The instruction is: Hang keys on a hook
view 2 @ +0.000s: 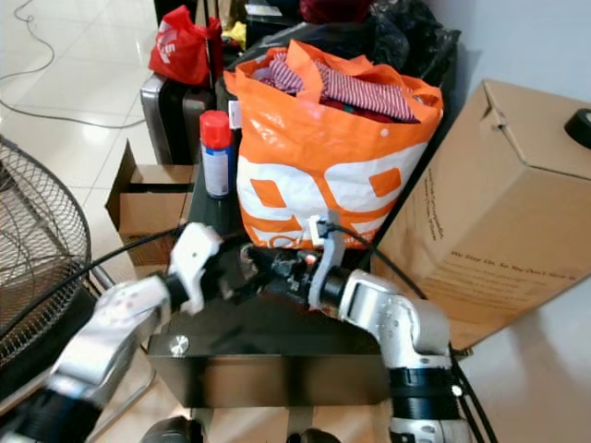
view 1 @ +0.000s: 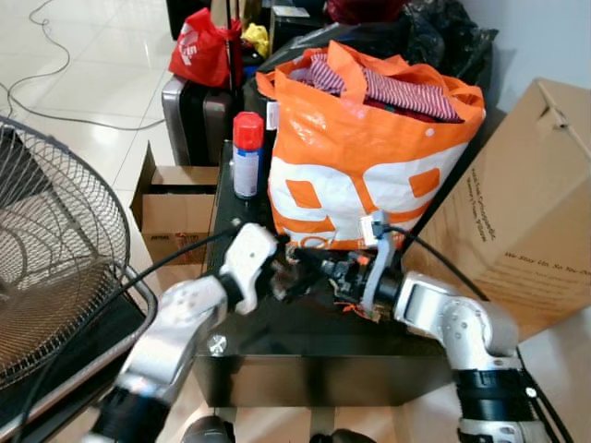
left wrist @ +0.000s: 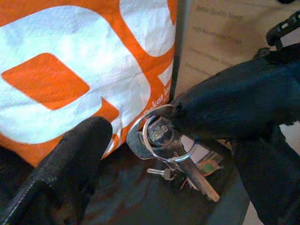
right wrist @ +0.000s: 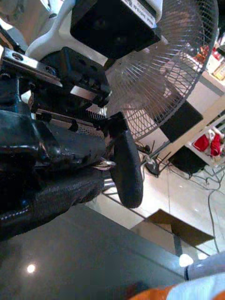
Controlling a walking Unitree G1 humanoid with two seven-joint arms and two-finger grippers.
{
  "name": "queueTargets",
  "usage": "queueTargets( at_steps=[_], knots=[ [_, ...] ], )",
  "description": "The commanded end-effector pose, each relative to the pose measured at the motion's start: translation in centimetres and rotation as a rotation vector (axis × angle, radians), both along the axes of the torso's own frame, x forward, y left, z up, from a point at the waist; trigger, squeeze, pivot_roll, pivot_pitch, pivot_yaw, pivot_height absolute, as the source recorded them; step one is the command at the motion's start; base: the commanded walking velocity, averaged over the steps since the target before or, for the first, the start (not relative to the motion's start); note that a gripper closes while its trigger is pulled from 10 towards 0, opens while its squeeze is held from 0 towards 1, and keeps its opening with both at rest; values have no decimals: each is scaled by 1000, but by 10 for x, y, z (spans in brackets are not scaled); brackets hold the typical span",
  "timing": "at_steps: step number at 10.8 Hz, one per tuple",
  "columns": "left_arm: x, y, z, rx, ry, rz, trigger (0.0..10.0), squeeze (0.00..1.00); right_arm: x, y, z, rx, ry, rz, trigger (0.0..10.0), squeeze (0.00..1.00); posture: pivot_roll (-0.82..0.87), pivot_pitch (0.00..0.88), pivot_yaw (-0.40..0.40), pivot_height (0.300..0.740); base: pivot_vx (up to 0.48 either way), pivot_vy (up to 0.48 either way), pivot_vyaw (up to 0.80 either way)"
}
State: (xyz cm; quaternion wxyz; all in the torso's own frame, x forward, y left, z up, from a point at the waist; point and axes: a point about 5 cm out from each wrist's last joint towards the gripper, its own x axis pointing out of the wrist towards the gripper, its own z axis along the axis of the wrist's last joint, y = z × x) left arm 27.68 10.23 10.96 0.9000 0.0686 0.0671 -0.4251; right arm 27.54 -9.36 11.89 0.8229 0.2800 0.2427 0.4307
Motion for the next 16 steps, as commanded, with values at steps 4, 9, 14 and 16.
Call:
queueTargets(
  at_steps=[4, 9, 14, 16],
  knots=[
    [-1, 5, 2, 51, -31, 48, 10000, 0, -1, -2, -16, -101, 32, -49, 0, 0, 5, 42, -102, 740, 0, 0, 0],
    [-52, 51, -16, 260, 4, 122, 10000, 0, 25, 0, -64, -381, 63, -240, 0, 0, 60, 90, -107, 740, 0, 0, 0],
    [-73, 69, -28, 430, 48, 106, 10000, 0, 18, 7, -95, -671, -53, -156, 10000, 0, 60, 97, -100, 740, 0, 0, 0],
    [-76, 70, -30, 424, 77, 91, 10000, 0, 16, 8, -100, -693, -69, -131, 10000, 0, 58, 96, -99, 740, 0, 0, 0]
  ],
)
